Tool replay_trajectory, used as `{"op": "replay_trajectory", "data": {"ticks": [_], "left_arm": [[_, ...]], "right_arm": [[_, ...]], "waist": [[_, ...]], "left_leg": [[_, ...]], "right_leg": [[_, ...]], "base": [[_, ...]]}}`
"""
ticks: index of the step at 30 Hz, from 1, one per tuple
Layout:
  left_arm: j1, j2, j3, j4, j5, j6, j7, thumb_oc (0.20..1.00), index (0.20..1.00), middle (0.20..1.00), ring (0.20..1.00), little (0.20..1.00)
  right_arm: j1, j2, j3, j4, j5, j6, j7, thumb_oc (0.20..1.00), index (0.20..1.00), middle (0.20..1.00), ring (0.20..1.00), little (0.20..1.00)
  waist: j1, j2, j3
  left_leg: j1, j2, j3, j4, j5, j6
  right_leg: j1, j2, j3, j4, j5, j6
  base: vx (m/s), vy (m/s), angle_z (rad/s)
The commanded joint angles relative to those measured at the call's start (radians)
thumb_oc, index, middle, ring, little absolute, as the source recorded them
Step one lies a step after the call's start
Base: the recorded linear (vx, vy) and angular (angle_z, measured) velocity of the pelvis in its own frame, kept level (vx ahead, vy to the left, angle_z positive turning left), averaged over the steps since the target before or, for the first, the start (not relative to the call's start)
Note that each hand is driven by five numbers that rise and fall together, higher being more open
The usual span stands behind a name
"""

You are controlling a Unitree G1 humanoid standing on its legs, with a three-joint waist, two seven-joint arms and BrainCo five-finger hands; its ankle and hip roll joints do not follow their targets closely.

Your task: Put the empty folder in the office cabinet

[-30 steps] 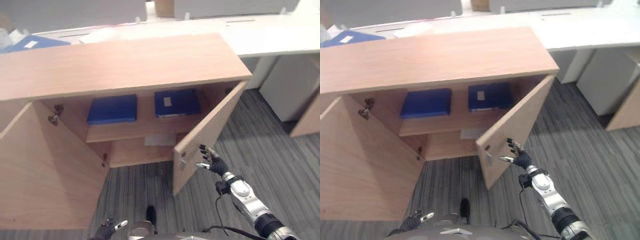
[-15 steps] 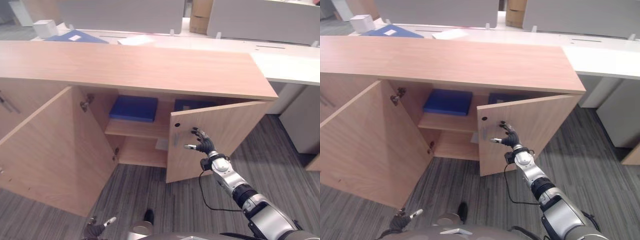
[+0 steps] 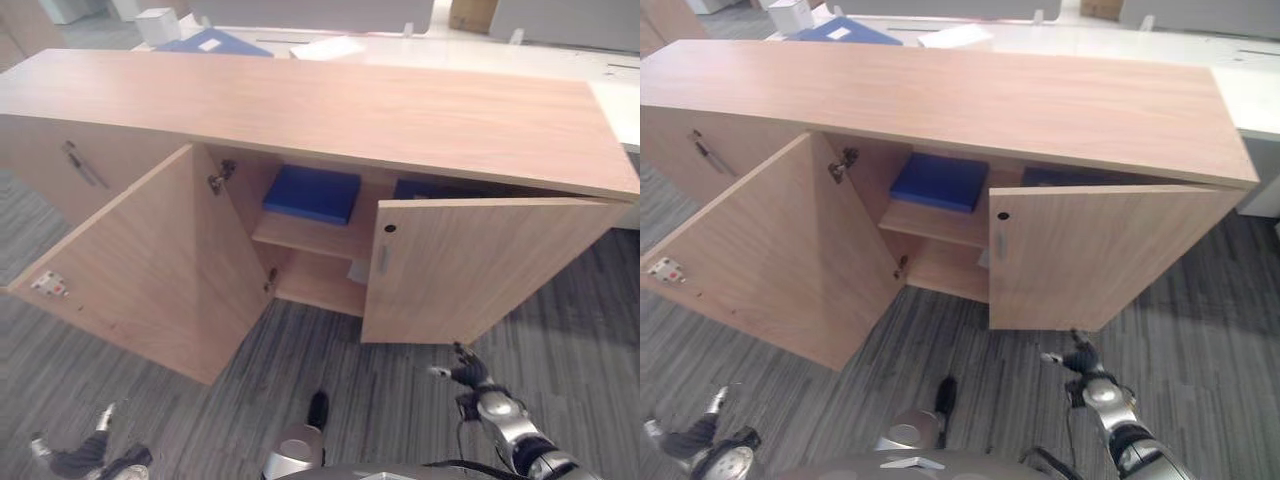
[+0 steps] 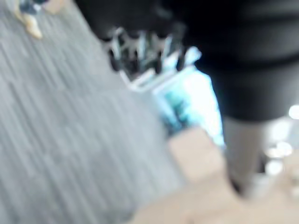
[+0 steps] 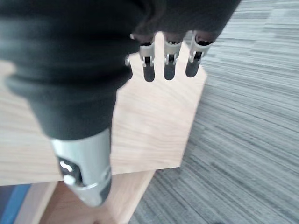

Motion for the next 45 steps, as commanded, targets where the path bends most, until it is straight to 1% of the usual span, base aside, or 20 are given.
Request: {"op": "replay_trajectory", "data": {"ticks": [1,6,8,11,17,21,23,24,26,28,29,31,32,34,35,36,39,41,43,45], "left_arm": [[-0.043,0.120,0.009,-0.066,0.023,-0.044,0.049,1.000,1.000,1.000,1.000,1.000],[-0.062,0.216,0.118,-0.067,-0.025,-0.007,0.089,1.000,1.000,1.000,1.000,1.000],[-0.070,0.276,0.177,-0.060,-0.048,0.011,0.103,1.000,1.000,1.000,1.000,1.000],[-0.076,0.343,0.227,-0.055,-0.070,0.003,0.096,1.000,1.000,1.000,1.000,1.000],[-0.128,0.476,0.282,-0.053,-0.151,0.042,-0.022,1.000,1.000,1.000,1.000,1.000],[-0.158,0.526,0.287,-0.050,-0.180,0.054,-0.105,1.000,1.000,1.000,1.000,1.000],[-0.178,0.557,0.287,-0.057,-0.185,0.072,-0.143,1.000,1.000,1.000,1.000,1.000],[-0.205,0.599,0.287,-0.051,-0.228,0.094,-0.197,1.000,1.000,1.000,1.000,1.000],[-0.212,0.615,0.291,-0.043,-0.235,0.100,-0.208,1.000,1.000,1.000,1.000,1.000],[-0.242,0.670,0.296,-0.032,-0.245,0.119,-0.233,1.000,1.000,1.000,1.000,1.000],[-0.270,0.717,0.293,-0.038,-0.237,0.146,-0.257,1.000,1.000,1.000,1.000,1.000],[-0.290,0.740,0.286,-0.046,-0.247,0.152,-0.278,1.000,1.000,1.000,1.000,1.000],[-0.312,0.756,0.276,-0.051,-0.272,0.159,-0.326,1.000,1.000,1.000,1.000,1.000],[-0.363,0.767,0.234,-0.063,-0.290,0.208,-0.482,1.000,1.000,1.000,1.000,1.000],[-0.373,0.757,0.214,-0.066,-0.289,0.219,-0.531,1.000,1.000,1.000,1.000,1.000],[-0.375,0.755,0.210,-0.065,-0.290,0.224,-0.539,1.000,1.000,1.000,1.000,1.000],[-0.389,0.715,0.136,-0.024,-0.314,0.230,-0.698,1.000,1.000,1.000,1.000,1.000],[-0.398,0.702,0.108,-0.011,-0.319,0.224,-0.726,1.000,1.000,1.000,1.000,1.000],[-0.408,0.648,0.036,0.005,-0.340,0.219,-0.809,1.000,1.000,1.000,1.000,1.000],[-0.417,0.607,-0.012,0.011,-0.331,0.208,-0.837,1.000,1.000,1.000,1.000,1.000]], "right_arm": [[-0.049,-0.032,-0.024,-0.057,-0.036,-0.045,-0.027,1.000,1.000,1.000,1.000,1.000],[0.030,-0.069,-0.078,-0.081,-0.042,-0.067,-0.019,1.000,1.000,1.000,1.000,1.000],[0.068,-0.080,-0.101,-0.088,-0.048,-0.080,-0.024,1.000,1.000,1.000,1.000,1.000],[0.093,-0.089,-0.135,-0.087,-0.027,-0.090,-0.035,1.000,1.000,1.000,1.000,1.000],[0.077,-0.103,-0.178,-0.079,0.035,-0.136,-0.030,1.000,1.000,1.000,1.000,1.000],[0.052,-0.112,-0.188,-0.095,0.045,-0.132,-0.017,1.000,1.000,1.000,1.000,1.000],[0.037,-0.124,-0.194,-0.100,0.051,-0.134,-0.007,1.000,1.000,1.000,1.000,1.000],[0.013,-0.158,-0.207,-0.109,0.064,-0.114,0.010,1.000,1.000,1.000,1.000,1.000],[0.005,-0.171,-0.213,-0.109,0.060,-0.107,0.017,1.000,1.000,1.000,1.000,1.000],[-0.011,-0.201,-0.216,-0.100,0.069,-0.091,0.027,1.000,1.000,1.000,1.000,1.000],[-0.016,-0.215,-0.219,-0.087,0.074,-0.102,0.050,1.000,1.000,1.000,1.000,1.000],[-0.017,-0.222,-0.219,-0.088,0.082,-0.110,0.064,1.000,1.000,1.000,1.000,1.000],[-0.018,-0.223,-0.215,-0.090,0.093,-0.119,0.070,1.000,1.000,1.000,1.000,1.000],[-0.026,-0.217,-0.206,-0.114,0.148,-0.125,0.078,1.000,1.000,1.000,1.000,1.000],[-0.030,-0.215,-0.209,-0.125,0.161,-0.126,0.083,1.000,1.000,1.000,1.000,1.000],[-0.029,-0.216,-0.211,-0.126,0.164,-0.127,0.084,1.000,1.000,1.000,1.000,1.000],[-0.044,-0.215,-0.222,-0.150,0.200,-0.116,0.086,1.000,1.000,1.000,1.000,1.000],[-0.042,-0.217,-0.228,-0.155,0.203,-0.117,0.092,1.000,1.000,1.000,1.000,1.000],[-0.033,-0.214,-0.241,-0.173,0.212,-0.112,0.100,1.000,1.000,1.000,1.000,1.000],[-0.025,-0.208,-0.250,-0.191,0.207,-0.103,0.085,1.000,1.000,1.000,1.000,1.000]], "waist": [[0.006,-0.048,0.048],[-0.027,-0.068,0.072],[-0.041,-0.086,0.087],[-0.051,-0.111,0.109],[-0.065,-0.149,0.177],[-0.072,-0.167,0.205],[-0.077,-0.177,0.222],[-0.085,-0.186,0.246],[-0.087,-0.189,0.253],[-0.093,-0.200,0.278],[-0.097,-0.214,0.295],[-0.100,-0.223,0.305],[-0.103,-0.232,0.311],[-0.110,-0.256,0.314],[-0.114,-0.260,0.313],[-0.114,-0.260,0.313],[-0.139,-0.259,0.300],[-0.147,-0.257,0.294],[-0.179,-0.245,0.278],[-0.203,-0.231,0.268]], "left_leg": [[0.067,0.044,0.060,0.009,-0.151,-0.056],[0.058,0.044,0.080,0.007,-0.165,-0.043],[0.053,0.037,0.089,0.006,-0.176,-0.034],[0.043,0.029,0.094,0.006,-0.191,-0.019],[0.006,0.019,0.109,0.013,-0.211,0.012],[-0.015,0.021,0.121,0.031,-0.223,0.020],[-0.030,0.025,0.128,0.042,-0.227,0.023],[-0.055,0.032,0.136,0.055,-0.227,0.021],[-0.066,0.036,0.138,0.061,-0.227,0.019],[-0.091,0.045,0.141,0.075,-0.226,0.018],[-0.109,0.052,0.140,0.085,-0.228,0.017],[-0.118,0.057,0.137,0.089,-0.230,0.016],[-0.124,0.061,0.135,0.091,-0.233,0.017],[-0.125,0.065,0.139,0.093,-0.244,0.017],[-0.122,0.066,0.141,0.092,-0.246,0.015],[-0.122,0.066,0.142,0.092,-0.247,0.015],[-0.105,0.058,0.150,0.091,-0.255,0.017],[-0.099,0.056,0.154,0.092,-0.259,0.019],[-0.076,0.047,0.168,0.091,-0.266,0.023],[-0.061,0.042,0.176,0.088,-0.269,0.027]], "right_leg": [[-0.030,0.020,0.005,0.001,-0.044,-0.047],[-0.052,0.015,0.026,0.005,-0.040,-0.036],[-0.068,0.007,0.037,0.007,-0.032,-0.024],[-0.088,0.002,0.049,0.009,-0.021,-0.011],[-0.162,-0.016,0.080,0.045,0.003,0.020],[-0.195,-0.019,0.103,0.059,0.011,0.027],[-0.211,-0.017,0.114,0.066,0.015,0.029],[-0.233,-0.015,0.128,0.074,0.015,0.030],[-0.242,-0.014,0.133,0.079,0.013,0.029],[-0.268,-0.009,0.148,0.093,0.012,0.027],[-0.286,-0.001,0.163,0.101,0.013,0.026],[-0.297,0.003,0.170,0.107,0.012,0.027],[-0.304,0.007,0.178,0.111,0.012,0.029],[-0.307,0.015,0.188,0.107,0.013,0.033],[-0.305,0.016,0.191,0.105,0.014,0.035],[-0.305,0.016,0.191,0.104,0.014,0.035],[-0.302,0.017,0.221,0.092,0.023,0.038],[-0.302,0.016,0.231,0.089,0.026,0.038],[-0.299,0.015,0.255,0.082,0.033,0.039],[-0.300,0.013,0.276,0.083,0.036,0.039]], "base": [[-0.01,0.170,0.09],[-0.03,0.202,0.01],[-0.07,0.214,-0.11],[-0.07,0.138,-0.01],[-0.10,0.119,0.03],[-0.05,0.078,0.12],[-0.10,0.122,0.15],[-0.12,0.171,0.13],[-0.08,0.128,0.08],[-0.09,0.095,0.00],[-0.09,0.022,-0.02],[-0.04,-0.034,0.07],[-0.01,-0.065,0.12],[0.01,-0.106,0.07],[0.01,-0.077,-0.01],[0.02,-0.033,-0.08],[0.05,-0.007,-0.10],[0.05,0.011,-0.08],[0.08,0.058,-0.22],[0.07,0.066,-0.20]]}}
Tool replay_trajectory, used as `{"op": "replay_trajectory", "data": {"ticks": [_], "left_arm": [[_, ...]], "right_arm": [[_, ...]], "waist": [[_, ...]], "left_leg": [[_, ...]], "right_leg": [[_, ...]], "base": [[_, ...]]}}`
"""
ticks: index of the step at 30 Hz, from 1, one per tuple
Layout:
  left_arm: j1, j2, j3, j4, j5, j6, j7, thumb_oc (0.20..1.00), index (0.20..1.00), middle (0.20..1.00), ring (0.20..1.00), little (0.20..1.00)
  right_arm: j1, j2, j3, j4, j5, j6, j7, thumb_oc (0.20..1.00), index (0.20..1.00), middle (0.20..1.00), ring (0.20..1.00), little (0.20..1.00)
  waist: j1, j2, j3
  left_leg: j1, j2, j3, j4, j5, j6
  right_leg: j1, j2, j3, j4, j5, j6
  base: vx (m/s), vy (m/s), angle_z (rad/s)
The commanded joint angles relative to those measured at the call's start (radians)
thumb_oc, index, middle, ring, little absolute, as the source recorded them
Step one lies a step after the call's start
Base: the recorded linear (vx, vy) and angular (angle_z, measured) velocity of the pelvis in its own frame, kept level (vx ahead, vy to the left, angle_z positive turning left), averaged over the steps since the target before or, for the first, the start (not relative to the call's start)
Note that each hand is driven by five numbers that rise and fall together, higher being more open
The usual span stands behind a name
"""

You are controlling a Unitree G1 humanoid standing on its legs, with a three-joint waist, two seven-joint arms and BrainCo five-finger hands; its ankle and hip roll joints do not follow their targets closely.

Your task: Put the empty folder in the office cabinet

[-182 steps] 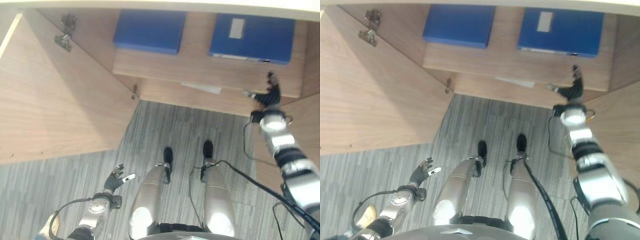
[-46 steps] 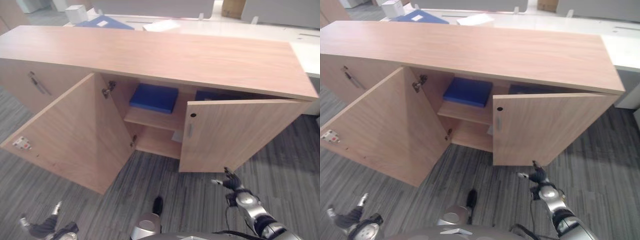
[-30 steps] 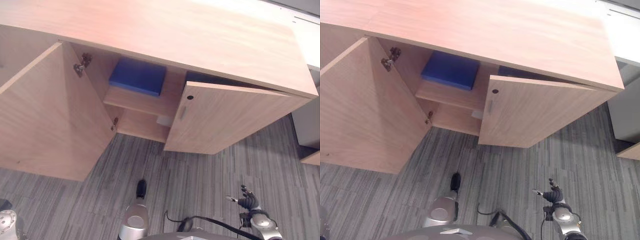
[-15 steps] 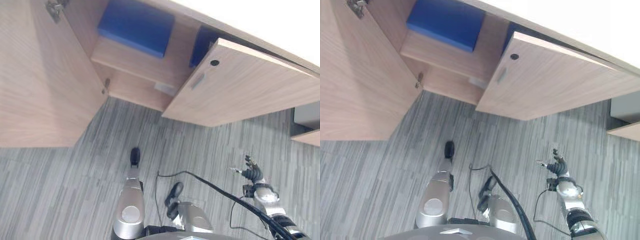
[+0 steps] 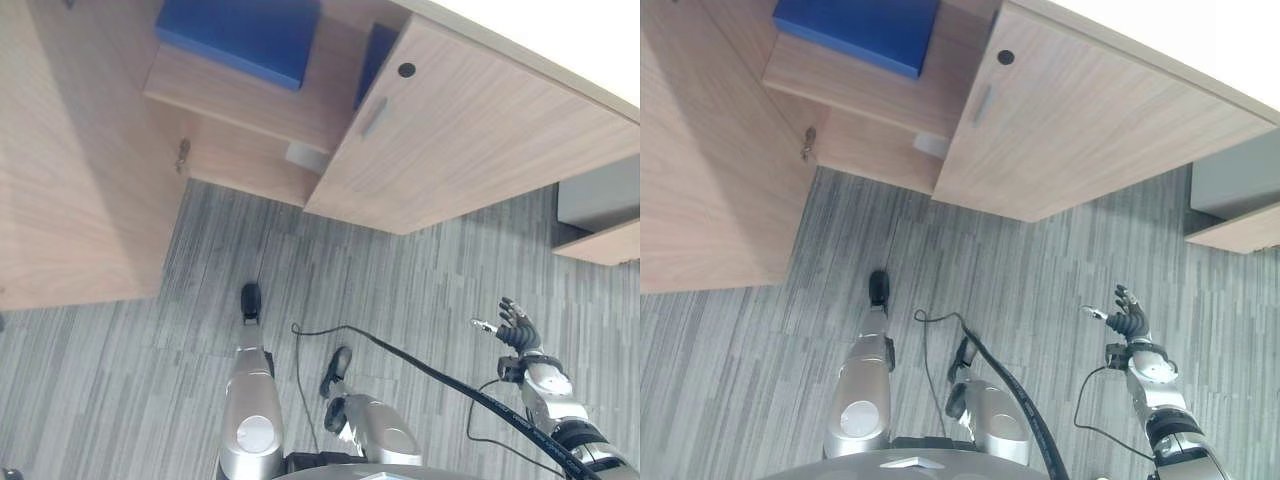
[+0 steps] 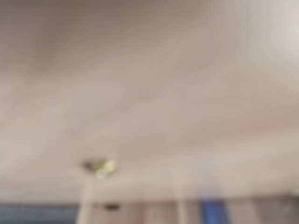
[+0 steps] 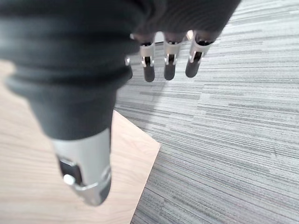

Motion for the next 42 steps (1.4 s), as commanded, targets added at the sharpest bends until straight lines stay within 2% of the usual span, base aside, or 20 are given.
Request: {"op": "replay_trajectory", "data": {"ticks": [1,3,9,14,20,26,30,31,34,40,42], "left_arm": [[-0.062,-0.026,-0.098,0.017,0.022,-0.049,-0.113,1.000,1.000,1.000,1.000,1.000],[-0.087,-0.079,-0.156,0.021,0.020,-0.067,-0.098,1.000,1.000,1.000,1.000,1.000],[-0.142,-0.136,-0.224,0.010,0.015,-0.073,-0.072,1.000,1.000,1.000,1.000,1.000],[-0.216,-0.185,-0.287,0.000,0.006,-0.044,-0.053,1.000,1.000,1.000,1.000,1.000],[-0.276,-0.224,-0.325,0.028,-0.007,-0.023,-0.032,1.000,1.000,1.000,1.000,1.000],[-0.365,-0.272,-0.382,0.060,0.038,-0.003,0.061,1.000,1.000,1.000,1.000,1.000],[-0.427,-0.262,-0.397,0.095,0.029,0.024,0.078,1.000,1.000,1.000,1.000,1.000],[-0.472,-0.246,-0.409,0.121,0.025,0.067,0.080,1.000,1.000,1.000,1.000,1.000],[-0.537,-0.219,-0.428,0.163,0.026,0.103,0.102,1.000,1.000,1.000,1.000,1.000],[-0.645,-0.173,-0.457,0.238,0.045,0.099,0.205,1.000,1.000,1.000,1.000,1.000],[-0.718,-0.131,-0.461,0.281,0.054,0.076,0.292,1.000,1.000,1.000,1.000,1.000]], "right_arm": [[-0.013,-0.073,-0.019,-0.030,0.043,-0.007,-0.019,1.000,1.000,1.000,1.000,1.000],[-0.007,-0.066,-0.029,-0.035,0.032,-0.002,-0.043,1.000,1.000,1.000,1.000,1.000],[0.027,-0.055,-0.042,-0.044,-0.014,-0.001,-0.073,1.000,1.000,1.000,1.000,1.000],[0.070,-0.036,-0.032,-0.062,-0.061,-0.013,-0.091,1.000,1.000,1.000,1.000,1.000],[0.094,-0.015,-0.004,-0.086,-0.082,-0.020,-0.129,1.000,1.000,1.000,1.000,1.000],[0.112,-0.006,0.021,-0.117,-0.100,-0.006,-0.180,1.000,1.000,1.000,1.000,1.000],[0.120,-0.013,0.025,-0.119,-0.114,-0.002,-0.192,1.000,1.000,1.000,1.000,1.000],[0.123,-0.019,0.025,-0.118,-0.125,-0.004,-0.199,1.000,1.000,1.000,1.000,1.000],[0.120,-0.031,0.028,-0.116,-0.132,-0.006,-0.200,1.000,1.000,1.000,1.000,1.000],[0.111,-0.041,0.044,-0.089,-0.141,-0.034,-0.204,1.000,1.000,1.000,1.000,1.000],[0.106,-0.046,0.058,-0.073,-0.134,-0.052,-0.212,1.000,1.000,1.000,1.000,1.000]], "waist": [[-0.071,0.047,-0.048],[-0.104,0.065,-0.060],[-0.160,0.094,-0.075],[-0.218,0.119,-0.092],[-0.262,0.142,-0.105],[-0.311,0.163,-0.118],[-0.339,0.173,-0.127],[-0.356,0.179,-0.130],[-0.378,0.186,-0.131],[-0.402,0.196,-0.132],[-0.410,0.197,-0.135]], "left_leg": [[0.163,-0.023,0.037,0.038,-0.313,0.000],[0.181,-0.028,0.047,0.041,-0.318,0.004],[0.209,-0.033,0.075,0.035,-0.317,0.003],[0.227,-0.039,0.105,0.029,-0.316,-0.002],[0.237,-0.046,0.123,0.026,-0.310,-0.005],[0.255,-0.053,0.147,0.025,-0.305,-0.007],[0.266,-0.054,0.163,0.027,-0.304,-0.010],[0.271,-0.054,0.174,0.027,-0.305,-0.012],[0.274,-0.055,0.185,0.026,-0.305,-0.014],[0.272,-0.056,0.196,0.028,-0.307,-0.016],[0.268,-0.054,0.199,0.031,-0.307,-0.018]], "right_leg": [[-0.086,-0.014,0.048,0.078,0.024,0.015],[-0.091,-0.019,0.074,0.083,0.027,0.015],[-0.099,-0.021,0.111,0.075,0.036,0.014],[-0.103,-0.017,0.148,0.051,0.042,0.007],[-0.108,-0.016,0.172,0.044,0.041,-0.001],[-0.110,-0.017,0.193,0.044,0.040,-0.008],[-0.112,-0.017,0.210,0.046,0.038,-0.010],[-0.115,-0.017,0.220,0.048,0.037,-0.011],[-0.123,-0.015,0.233,0.051,0.035,-0.014],[-0.135,-0.013,0.253,0.056,0.030,-0.017],[-0.140,-0.012,0.260,0.058,0.028,-0.017]], "base": [[0.07,0.053,-0.25],[0.08,0.082,-0.32],[0.08,0.052,-0.19],[0.08,0.006,-0.19],[0.07,0.003,-0.36],[0.07,0.003,-0.30],[0.09,0.038,-0.40],[0.08,0.060,-0.13],[0.05,0.061,-0.08],[0.03,0.035,-0.15],[0.03,0.017,-0.02]]}}
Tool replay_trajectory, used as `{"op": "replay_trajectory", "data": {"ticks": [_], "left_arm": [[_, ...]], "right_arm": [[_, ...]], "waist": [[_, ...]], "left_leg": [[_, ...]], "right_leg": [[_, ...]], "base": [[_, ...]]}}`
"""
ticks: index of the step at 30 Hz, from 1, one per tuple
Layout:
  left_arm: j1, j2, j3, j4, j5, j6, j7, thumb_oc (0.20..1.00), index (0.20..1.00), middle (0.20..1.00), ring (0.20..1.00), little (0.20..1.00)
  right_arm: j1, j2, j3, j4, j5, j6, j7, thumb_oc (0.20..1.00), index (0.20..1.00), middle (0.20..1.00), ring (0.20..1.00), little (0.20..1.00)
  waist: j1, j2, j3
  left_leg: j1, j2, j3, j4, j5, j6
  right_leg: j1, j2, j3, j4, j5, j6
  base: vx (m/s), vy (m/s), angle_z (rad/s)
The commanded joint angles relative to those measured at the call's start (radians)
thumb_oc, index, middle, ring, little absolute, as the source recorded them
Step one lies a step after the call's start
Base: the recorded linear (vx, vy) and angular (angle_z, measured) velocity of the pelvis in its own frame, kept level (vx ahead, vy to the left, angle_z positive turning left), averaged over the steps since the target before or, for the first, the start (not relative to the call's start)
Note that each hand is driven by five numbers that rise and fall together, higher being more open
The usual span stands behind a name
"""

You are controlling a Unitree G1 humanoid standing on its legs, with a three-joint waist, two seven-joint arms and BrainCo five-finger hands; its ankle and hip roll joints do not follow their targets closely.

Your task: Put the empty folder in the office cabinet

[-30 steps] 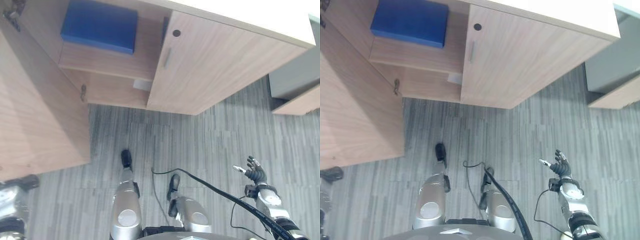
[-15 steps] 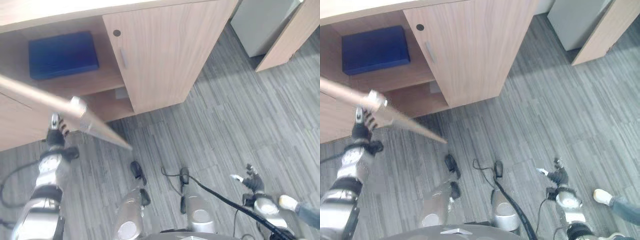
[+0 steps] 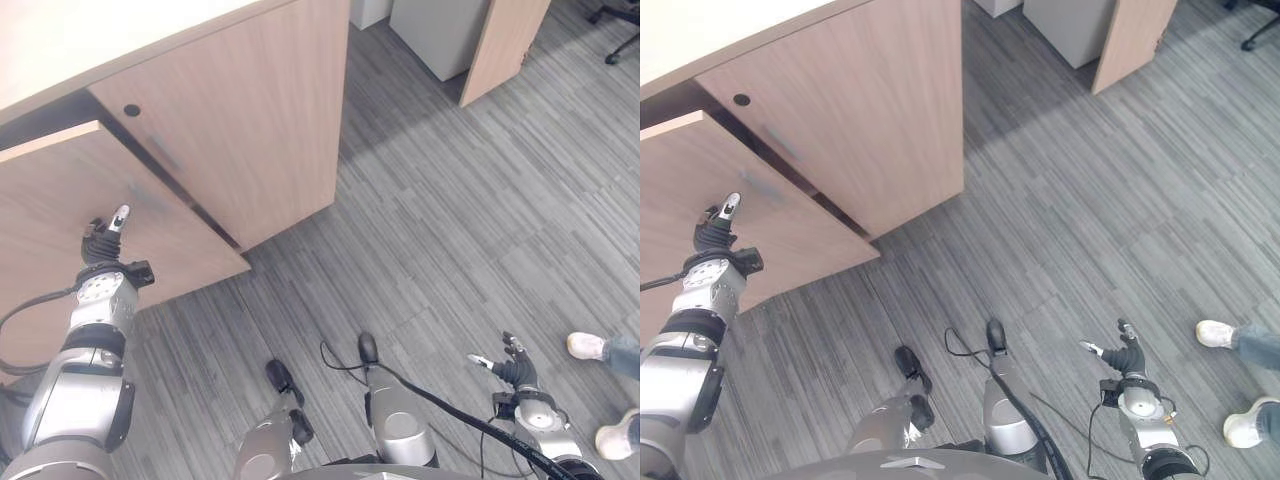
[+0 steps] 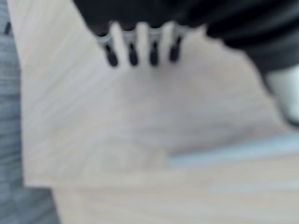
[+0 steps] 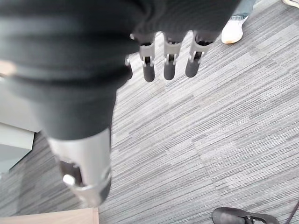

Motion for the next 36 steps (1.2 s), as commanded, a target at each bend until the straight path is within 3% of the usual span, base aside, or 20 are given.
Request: {"op": "replay_trajectory", "data": {"ticks": [1,11,20,25,28,31,33,35,36], "left_arm": [[-0.194,0.112,-0.022,0.029,0.064,-0.113,0.097,1.000,1.000,1.000,1.000,1.000],[-0.251,0.198,0.006,0.014,0.172,-0.138,0.344,1.000,1.000,1.000,1.000,1.000],[-0.177,0.177,0.022,0.015,0.146,-0.053,0.268,1.000,1.000,1.000,1.000,1.000],[0.045,0.028,0.045,0.017,0.113,-0.098,0.099,1.000,1.000,1.000,1.000,1.000],[0.210,-0.111,0.029,-0.036,0.125,-0.127,0.049,1.000,1.000,1.000,1.000,1.000],[0.364,-0.225,0.025,-0.087,0.119,-0.151,-0.010,1.000,1.000,1.000,1.000,1.000],[0.404,-0.249,0.025,-0.101,0.075,-0.144,-0.025,1.000,1.000,1.000,1.000,1.000],[0.516,-0.299,0.034,-0.110,0.120,-0.134,-0.144,1.000,1.000,1.000,1.000,1.000],[0.518,-0.299,0.033,-0.111,0.122,-0.133,-0.145,1.000,1.000,1.000,1.000,1.000]], "right_arm": [[-0.030,-0.082,0.017,0.000,-0.011,-0.068,-0.028,1.000,1.000,1.000,1.000,1.000],[-0.024,-0.074,0.032,0.012,0.010,-0.111,-0.080,1.000,1.000,1.000,1.000,1.000],[-0.019,-0.061,0.027,0.003,0.006,-0.112,-0.079,1.000,1.000,1.000,1.000,1.000],[0.012,-0.023,0.018,0.001,-0.030,-0.114,-0.073,1.000,1.000,1.000,1.000,1.000],[0.033,0.004,0.019,-0.008,-0.063,-0.100,-0.059,1.000,1.000,1.000,1.000,1.000],[0.050,0.030,0.021,0.004,-0.080,-0.056,0.037,1.000,1.000,1.000,1.000,1.000],[0.054,0.036,0.022,0.011,-0.086,-0.044,0.078,1.000,1.000,1.000,1.000,1.000],[0.059,0.055,0.051,0.059,-0.116,-0.013,0.216,1.000,1.000,1.000,1.000,1.000],[0.059,0.055,0.052,0.061,-0.116,-0.010,0.221,1.000,1.000,1.000,1.000,1.000]], "waist": [[-0.020,0.020,-0.042],[0.003,0.012,-0.044],[0.028,0.016,-0.056],[0.047,0.014,-0.096],[0.065,0.019,-0.132],[0.092,0.026,-0.166],[0.102,0.028,-0.175],[0.141,0.029,-0.194],[0.141,0.029,-0.195]], "left_leg": [[0.045,0.010,-0.012,0.080,-0.226,-0.013],[0.026,0.015,-0.031,0.080,-0.226,-0.016],[0.030,0.013,-0.057,0.079,-0.229,-0.011],[0.063,0.015,-0.073,0.062,-0.204,-0.005],[0.091,0.016,-0.103,0.037,-0.199,-0.007],[0.112,0.023,-0.135,0.024,-0.192,-0.011],[0.116,0.026,-0.142,0.024,-0.190,-0.013],[0.127,0.045,-0.160,0.022,-0.180,-0.025],[0.127,0.045,-0.162,0.023,-0.179,-0.026]], "right_leg": [[-0.055,-0.003,0.016,0.062,-0.115,0.029],[-0.060,-0.002,0.009,0.058,-0.117,0.033],[-0.045,-0.007,-0.008,0.069,-0.125,0.038],[-0.005,-0.011,-0.016,0.082,-0.121,0.031],[0.031,-0.006,-0.017,0.083,-0.139,0.024],[0.065,0.006,-0.033,0.091,-0.161,0.008],[0.074,0.009,-0.042,0.095,-0.168,0.003],[0.109,0.023,-0.090,0.098,-0.194,-0.021],[0.110,0.024,-0.091,0.098,-0.195,-0.022]], "base": [[0.00,0.000,0.00],[0.00,-0.004,0.01],[-0.02,-0.028,0.05],[0.03,-0.169,0.14],[0.09,-0.238,0.18],[0.09,-0.245,0.24],[0.05,-0.231,0.30],[0.03,-0.361,0.27],[0.00,-0.309,0.28]]}}
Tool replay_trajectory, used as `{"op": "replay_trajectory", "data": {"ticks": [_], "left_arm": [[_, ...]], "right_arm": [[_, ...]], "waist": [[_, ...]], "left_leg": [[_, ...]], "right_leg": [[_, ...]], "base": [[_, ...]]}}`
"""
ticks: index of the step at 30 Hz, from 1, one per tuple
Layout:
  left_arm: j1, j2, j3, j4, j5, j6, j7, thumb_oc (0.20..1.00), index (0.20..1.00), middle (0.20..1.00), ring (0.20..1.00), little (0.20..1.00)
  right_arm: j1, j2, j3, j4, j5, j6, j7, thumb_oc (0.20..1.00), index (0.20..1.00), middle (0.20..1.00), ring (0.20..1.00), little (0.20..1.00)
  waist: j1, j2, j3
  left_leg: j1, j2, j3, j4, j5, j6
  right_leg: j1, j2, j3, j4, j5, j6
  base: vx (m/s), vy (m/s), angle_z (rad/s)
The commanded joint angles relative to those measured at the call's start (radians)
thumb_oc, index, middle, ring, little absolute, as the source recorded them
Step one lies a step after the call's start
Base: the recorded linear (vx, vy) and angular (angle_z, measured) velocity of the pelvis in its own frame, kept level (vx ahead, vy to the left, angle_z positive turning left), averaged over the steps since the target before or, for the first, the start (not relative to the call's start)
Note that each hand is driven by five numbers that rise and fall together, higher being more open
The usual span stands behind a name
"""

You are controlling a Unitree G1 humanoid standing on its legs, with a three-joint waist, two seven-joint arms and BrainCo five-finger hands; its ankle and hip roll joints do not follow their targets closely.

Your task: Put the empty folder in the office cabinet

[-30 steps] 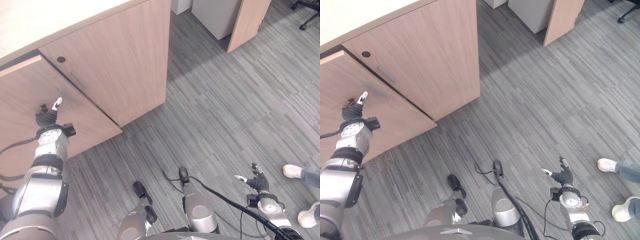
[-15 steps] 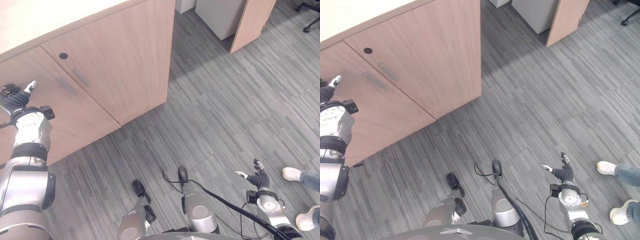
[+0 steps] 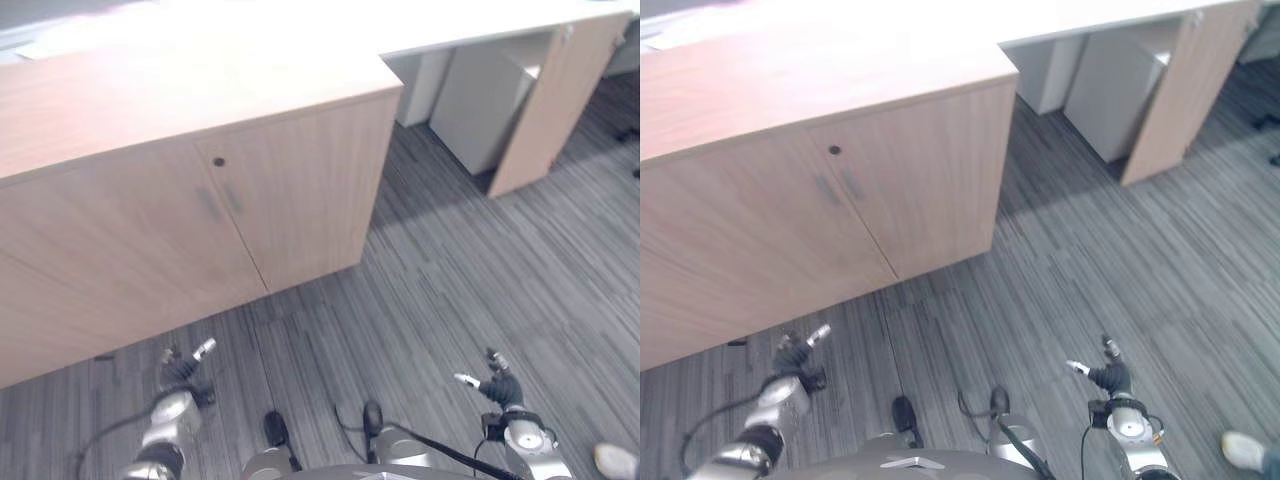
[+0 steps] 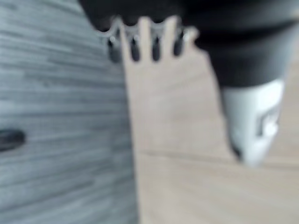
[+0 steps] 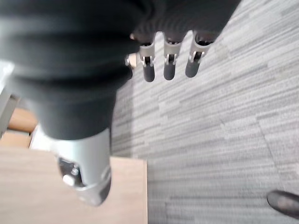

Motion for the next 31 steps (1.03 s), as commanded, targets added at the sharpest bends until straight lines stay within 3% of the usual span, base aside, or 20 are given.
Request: {"op": "replay_trajectory", "data": {"ticks": [1,4,5,7,8,10,13,16,19,31], "left_arm": [[-0.076,0.075,0.018,0.006,0.019,-0.010,-0.116,1.000,1.000,1.000,1.000,1.000],[-0.036,0.065,0.022,0.011,0.006,0.039,-0.146,1.000,1.000,1.000,1.000,1.000],[0.004,0.047,0.025,0.064,0.037,0.138,-0.193,1.000,1.000,1.000,1.000,1.000],[0.022,0.024,0.016,0.114,0.030,0.184,-0.230,1.000,1.000,1.000,1.000,1.000],[0.034,0.007,0.013,0.145,0.025,0.249,-0.255,1.000,1.000,1.000,1.000,1.000],[0.048,-0.025,-0.001,0.207,0.066,0.287,-0.321,1.000,1.000,1.000,1.000,1.000],[0.055,-0.055,-0.031,0.270,0.078,0.307,-0.275,1.000,1.000,1.000,1.000,1.000],[0.036,-0.062,-0.026,0.318,0.102,0.369,-0.227,1.000,1.000,1.000,1.000,1.000],[0.015,-0.079,-0.028,0.383,0.159,0.369,-0.183,1.000,1.000,1.000,1.000,1.000],[-0.005,-0.091,-0.064,0.376,0.158,0.365,-0.180,1.000,1.000,1.000,1.000,1.000]], "right_arm": [[-0.032,-0.009,0.024,0.032,-0.022,0.043,0.156,1.000,1.000,1.000,1.000,1.000],[-0.041,-0.010,0.042,0.050,-0.048,0.076,0.199,1.000,1.000,1.000,1.000,1.000],[-0.063,-0.007,0.068,0.102,-0.072,0.116,0.253,1.000,1.000,1.000,1.000,1.000],[-0.082,0.001,0.082,0.139,-0.095,0.128,0.275,1.000,1.000,1.000,1.000,1.000],[-0.093,0.007,0.090,0.158,-0.101,0.140,0.287,1.000,1.000,1.000,1.000,1.000],[-0.115,0.022,0.093,0.199,-0.091,0.164,0.304,1.000,1.000,1.000,1.000,1.000],[-0.152,0.049,0.085,0.261,-0.066,0.221,0.299,1.000,1.000,1.000,1.000,1.000],[-0.173,0.088,0.078,0.343,-0.040,0.237,0.285,1.000,1.000,1.000,1.000,1.000],[-0.175,0.126,0.082,0.371,-0.049,0.247,0.276,1.000,1.000,1.000,1.000,1.000],[-0.151,0.154,0.134,0.352,-0.094,0.256,0.268,1.000,1.000,1.000,1.000,1.000]], "waist": [[0.032,-0.003,0.002],[0.055,-0.004,0.002],[0.086,-0.007,0.003],[0.105,-0.012,0.006],[0.118,-0.017,0.008],[0.136,-0.026,0.010],[0.153,-0.027,0.000],[0.149,-0.013,-0.023],[0.143,-0.018,-0.057],[0.136,-0.024,-0.076]], "left_leg": [[0.056,-0.004,-0.020,0.026,-0.165,-0.004],[0.055,0.009,-0.031,0.033,-0.156,-0.015],[0.044,0.018,-0.050,0.062,-0.150,-0.026],[0.025,0.010,-0.064,0.109,-0.162,-0.026],[0.011,-0.002,-0.073,0.145,-0.177,-0.021],[-0.011,-0.037,-0.094,0.210,-0.216,-0.003],[-0.009,-0.102,-0.115,0.242,-0.267,0.035],[0.049,-0.117,-0.122,0.122,-0.232,0.047],[0.076,-0.127,-0.146,0.050,-0.206,0.048],[0.115,-0.140,-0.127,0.027,-0.224,0.069]], "right_leg": [[-0.033,-0.027,0.021,0.095,-0.109,0.015],[-0.015,-0.019,-0.006,0.089,-0.117,0.005],[0.003,-0.014,-0.040,0.085,-0.122,-0.006],[0.010,-0.018,-0.059,0.082,-0.121,-0.011],[0.017,-0.023,-0.069,0.077,-0.118,-0.012],[0.028,-0.030,-0.078,0.069,-0.112,-0.014],[0.036,-0.028,-0.077,0.060,-0.105,-0.011],[0.039,-0.002,-0.068,0.061,-0.109,-0.009],[0.049,0.016,-0.044,0.037,-0.099,-0.005],[0.072,0.016,-0.033,0.022,-0.099,0.000]], "base": [[-0.01,-0.215,0.43],[-0.03,-0.217,0.25],[-0.09,-0.382,0.21],[-0.07,-0.241,0.40],[-0.04,-0.106,0.39],[-0.04,-0.133,0.13],[-0.03,-0.055,0.11],[0.04,0.018,0.15],[0.09,0.011,0.14],[0.03,0.022,-0.01]]}}
